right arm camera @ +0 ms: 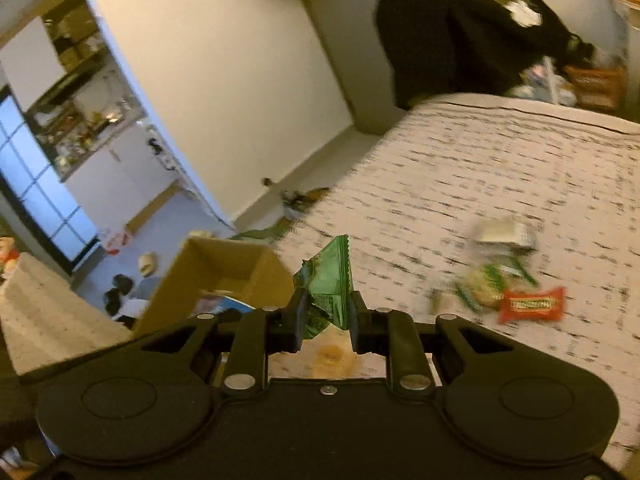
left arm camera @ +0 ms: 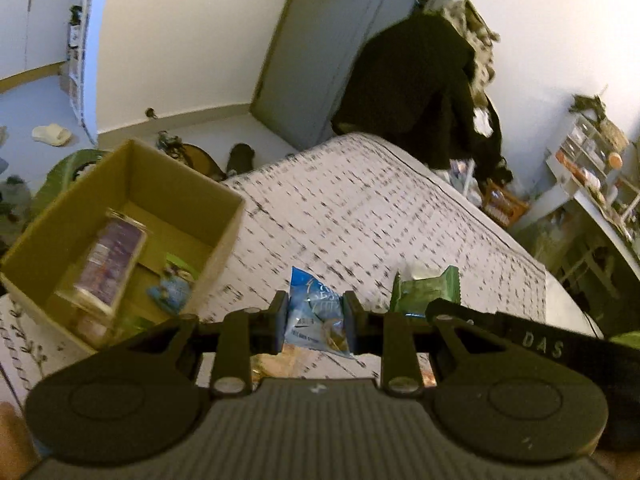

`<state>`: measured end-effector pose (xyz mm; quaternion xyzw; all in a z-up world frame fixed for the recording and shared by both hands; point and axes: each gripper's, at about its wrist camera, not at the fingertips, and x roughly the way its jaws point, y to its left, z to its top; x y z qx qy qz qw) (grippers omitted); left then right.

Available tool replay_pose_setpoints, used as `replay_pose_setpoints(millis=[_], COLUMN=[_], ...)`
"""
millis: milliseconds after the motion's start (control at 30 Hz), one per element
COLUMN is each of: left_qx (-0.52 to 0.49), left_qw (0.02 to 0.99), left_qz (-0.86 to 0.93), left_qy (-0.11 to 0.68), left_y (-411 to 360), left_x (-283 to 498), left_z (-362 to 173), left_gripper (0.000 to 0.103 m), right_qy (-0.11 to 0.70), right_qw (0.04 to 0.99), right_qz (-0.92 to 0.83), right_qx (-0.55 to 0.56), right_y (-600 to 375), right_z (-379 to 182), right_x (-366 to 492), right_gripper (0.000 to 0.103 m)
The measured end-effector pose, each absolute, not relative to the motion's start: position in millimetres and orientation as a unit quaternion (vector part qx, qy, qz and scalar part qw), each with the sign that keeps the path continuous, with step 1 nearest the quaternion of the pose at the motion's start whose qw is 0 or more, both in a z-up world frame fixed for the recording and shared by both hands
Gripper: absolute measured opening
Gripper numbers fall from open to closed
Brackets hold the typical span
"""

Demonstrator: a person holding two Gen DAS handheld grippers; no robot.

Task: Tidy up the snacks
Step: 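Carry the blue and green packets over the cardboard box with both grippers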

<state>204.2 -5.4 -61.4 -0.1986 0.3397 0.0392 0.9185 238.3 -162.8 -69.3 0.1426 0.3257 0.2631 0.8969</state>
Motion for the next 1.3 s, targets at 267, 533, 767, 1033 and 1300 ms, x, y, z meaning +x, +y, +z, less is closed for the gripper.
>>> replay_pose_setpoints(millis=[267,533,767,1033,1300], left_qx=[-0.205,-0.212,-0.228,-0.247,-0.255], left_qw=[0.918,0.916,0.910,0.902,0.897], left_qz=[0.074,0.103,0.130,0.154,0.162], left_qy=[0.332,0.324,0.320,0.319,0.323], left_y=[28,62,93,126,140], left_x=[195,189,191,196,204], left_z=[-58,-54,-58,-63,-72], left_gripper=[0.027,0.027,0.027,0.027,0.027], right_qy=[0.322,0.319,0.326,0.335,0.366], right_qw=[0.889,0.879,0.871,0.858,0.844], right_qz=[0.295,0.323,0.332,0.357,0.358], right_qx=[0.136,0.145,0.156,0.153,0.159], right_y=[-124,-92,-70,-46,-43], right_z=[-66,-66,-71,-84,-97], right_x=[240,243,253,256,260], right_gripper=[0.021,0.021,0.021,0.021,0.037])
